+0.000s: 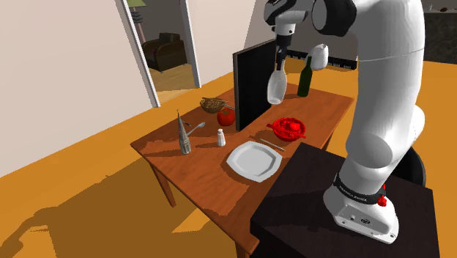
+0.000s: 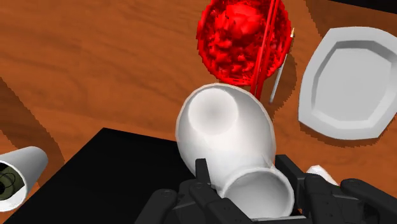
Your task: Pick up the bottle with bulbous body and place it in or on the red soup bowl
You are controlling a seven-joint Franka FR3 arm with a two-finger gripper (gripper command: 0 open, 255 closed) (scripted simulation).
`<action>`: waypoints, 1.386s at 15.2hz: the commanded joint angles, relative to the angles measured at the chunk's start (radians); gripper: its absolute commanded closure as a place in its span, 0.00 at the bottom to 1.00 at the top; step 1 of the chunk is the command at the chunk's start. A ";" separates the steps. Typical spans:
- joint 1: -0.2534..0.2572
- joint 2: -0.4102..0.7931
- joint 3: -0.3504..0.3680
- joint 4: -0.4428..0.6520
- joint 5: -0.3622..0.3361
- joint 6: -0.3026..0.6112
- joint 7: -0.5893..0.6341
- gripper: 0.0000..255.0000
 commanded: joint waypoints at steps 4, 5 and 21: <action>0.050 -0.205 -0.031 -0.176 -0.106 0.001 0.028 1.00; 0.056 -0.247 -0.034 -0.206 -0.130 -0.004 0.036 1.00; 0.060 -0.468 -0.035 -0.468 -0.258 0.074 0.080 1.00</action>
